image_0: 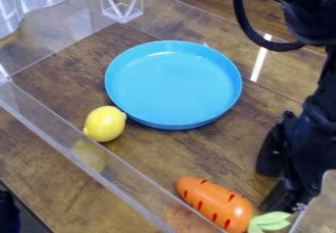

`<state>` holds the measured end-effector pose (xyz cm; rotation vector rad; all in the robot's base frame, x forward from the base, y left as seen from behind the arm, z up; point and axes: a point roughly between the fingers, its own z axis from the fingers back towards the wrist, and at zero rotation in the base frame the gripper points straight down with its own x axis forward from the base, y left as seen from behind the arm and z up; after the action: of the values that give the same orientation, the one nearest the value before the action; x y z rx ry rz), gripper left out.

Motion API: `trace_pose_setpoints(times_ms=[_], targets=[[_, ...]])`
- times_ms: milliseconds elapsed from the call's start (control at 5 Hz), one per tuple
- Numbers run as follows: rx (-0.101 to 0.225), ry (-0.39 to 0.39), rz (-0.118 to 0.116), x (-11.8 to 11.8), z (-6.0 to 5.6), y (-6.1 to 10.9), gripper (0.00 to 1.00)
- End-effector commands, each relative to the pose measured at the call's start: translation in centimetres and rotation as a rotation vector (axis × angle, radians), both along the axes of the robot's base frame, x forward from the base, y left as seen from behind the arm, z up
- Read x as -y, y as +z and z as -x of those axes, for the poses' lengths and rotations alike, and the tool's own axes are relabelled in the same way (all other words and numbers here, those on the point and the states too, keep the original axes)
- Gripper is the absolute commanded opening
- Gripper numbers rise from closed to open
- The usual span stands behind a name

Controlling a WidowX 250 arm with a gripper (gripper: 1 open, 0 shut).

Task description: Move the carrot to the left side

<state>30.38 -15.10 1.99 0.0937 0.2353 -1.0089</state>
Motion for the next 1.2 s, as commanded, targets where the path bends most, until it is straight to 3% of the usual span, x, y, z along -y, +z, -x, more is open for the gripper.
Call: trace_pose_setpoints(times_ms=[0,1000], targets=[[-0.038,0.008,-0.022,-0.7,0.7,-0.7,1.0],[-0.109,0.044,-0.065,-2.2,1.3,-0.6,1.0]])
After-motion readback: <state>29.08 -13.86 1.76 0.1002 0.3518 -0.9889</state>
